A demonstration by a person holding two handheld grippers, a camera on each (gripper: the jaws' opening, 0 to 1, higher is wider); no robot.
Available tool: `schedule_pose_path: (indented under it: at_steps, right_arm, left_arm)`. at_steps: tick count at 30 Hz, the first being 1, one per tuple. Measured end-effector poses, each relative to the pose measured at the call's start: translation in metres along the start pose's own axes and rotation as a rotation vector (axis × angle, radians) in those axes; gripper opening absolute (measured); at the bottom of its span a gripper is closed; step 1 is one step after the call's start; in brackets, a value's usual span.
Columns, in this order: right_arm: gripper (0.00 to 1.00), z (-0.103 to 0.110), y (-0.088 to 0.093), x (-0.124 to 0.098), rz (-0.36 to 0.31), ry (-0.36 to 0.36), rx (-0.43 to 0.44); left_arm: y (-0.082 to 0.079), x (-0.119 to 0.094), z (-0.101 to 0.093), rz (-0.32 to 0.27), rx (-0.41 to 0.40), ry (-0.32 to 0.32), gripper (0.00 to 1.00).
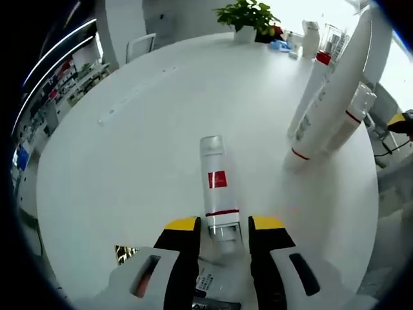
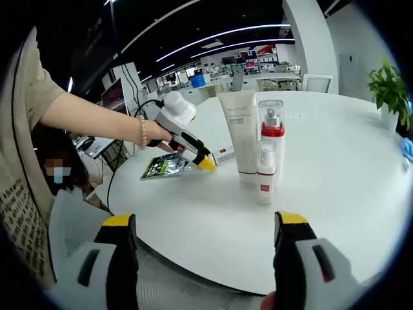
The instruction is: Arrange the skincare products in the storage area until every visible bottle or jar stands upright without overlapping.
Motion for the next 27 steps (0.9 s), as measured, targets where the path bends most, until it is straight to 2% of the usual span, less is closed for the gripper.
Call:
schedule_pose_path:
  at_steps: [5, 9, 16, 27]
  right_arm:
    - [0.88, 0.000, 0.000, 0.000, 0.003, 0.000, 0.000]
    - [0.88, 0.000, 0.000, 0.000, 0.005, -0.001, -0.001]
    - [0.88, 0.001, 0.000, 0.001, 0.007, -0.004, -0.004]
    - [0.88, 0.001, 0.001, 0.001, 0.001, -0.018, -0.022]
  left_arm:
    - [-0.001, -0.001, 0.000, 0.000, -0.001, -0.002, 0.23]
    - [-0.004, -0.001, 0.000, 0.002, 0.005, -0.001, 0.16]
    - [-0.002, -0.005, -0.003, 0.017, -0.021, 0.014, 0.15]
    - [0.003, -0.031, -0.009, 0.033, 0.057, 0.041, 0.15]
Point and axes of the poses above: the point that each gripper's makers call its tool centre point, and the gripper's own axes: x roughly forward along the fingers, z roughly to its left, y roughly out of its underside, the point moved 5 cm from there along -x, roughly backward along the fingers, and after that the axes turned 10 degrees about -x, right-handed, at the moved point
